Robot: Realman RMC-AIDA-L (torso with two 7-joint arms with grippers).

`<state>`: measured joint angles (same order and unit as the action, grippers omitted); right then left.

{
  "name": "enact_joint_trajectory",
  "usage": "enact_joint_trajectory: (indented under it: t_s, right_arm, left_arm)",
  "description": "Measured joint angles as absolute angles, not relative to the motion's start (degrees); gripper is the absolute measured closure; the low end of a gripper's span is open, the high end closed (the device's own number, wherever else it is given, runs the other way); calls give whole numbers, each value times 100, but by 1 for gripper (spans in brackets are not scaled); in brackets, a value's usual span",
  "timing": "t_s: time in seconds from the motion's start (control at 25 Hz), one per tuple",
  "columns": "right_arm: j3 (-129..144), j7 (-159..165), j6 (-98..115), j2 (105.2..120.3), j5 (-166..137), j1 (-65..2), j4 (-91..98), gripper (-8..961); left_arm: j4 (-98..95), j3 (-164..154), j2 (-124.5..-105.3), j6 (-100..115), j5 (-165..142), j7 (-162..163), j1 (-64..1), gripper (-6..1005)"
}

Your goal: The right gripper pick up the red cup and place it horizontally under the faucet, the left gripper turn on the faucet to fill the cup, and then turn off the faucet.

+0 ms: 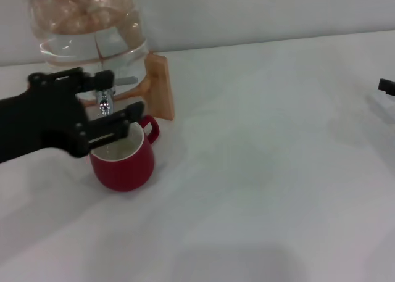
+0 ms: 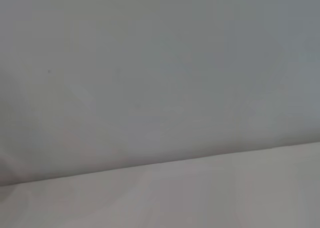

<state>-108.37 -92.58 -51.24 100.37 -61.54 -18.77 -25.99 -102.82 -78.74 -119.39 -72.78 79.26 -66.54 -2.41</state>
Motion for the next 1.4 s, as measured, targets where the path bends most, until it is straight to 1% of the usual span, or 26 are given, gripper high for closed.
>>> enact_joint_trajectory:
  t_s: [0.16,0.32,0.56,0.76,0.92,1.16,1.4]
  right_arm:
    - [-10837,-9318,-5217,10030,-6159,-1879,-2603,408]
    - [-10892,-9418,-5270,10029,-6156,-1874,-2605,408]
    - [-11238,-9786,-5661,10079,-6151,-1812,-2616,408]
    - [-11832,-10285,-6305,10237,-6149,-1669,-2674,408]
    - [-12369,-10620,-7012,10375,-6149,-1521,-2789,408]
    - [-12990,-11010,-8004,10563,-6139,-1295,-3265,408]
    - [-13599,-11213,-8627,10829,-6141,-1177,-3399,408]
  left_arm:
    - [-9773,-7497,-11943,-7420,8730,-6757,66,337]
    - [-8867,-6852,-11941,-7854,9686,-7166,274,337]
    - [-7281,-5829,-11935,-8275,10230,-7727,217,337]
    - [-5734,-4862,-11904,-8572,10188,-8311,-104,337]
    - [-4907,-4218,-11887,-8637,9787,-8740,-302,337]
    - [-4398,-3759,-11885,-8637,9384,-9194,-401,337]
    - [-4184,-3500,-11915,-8699,9470,-9480,-348,337]
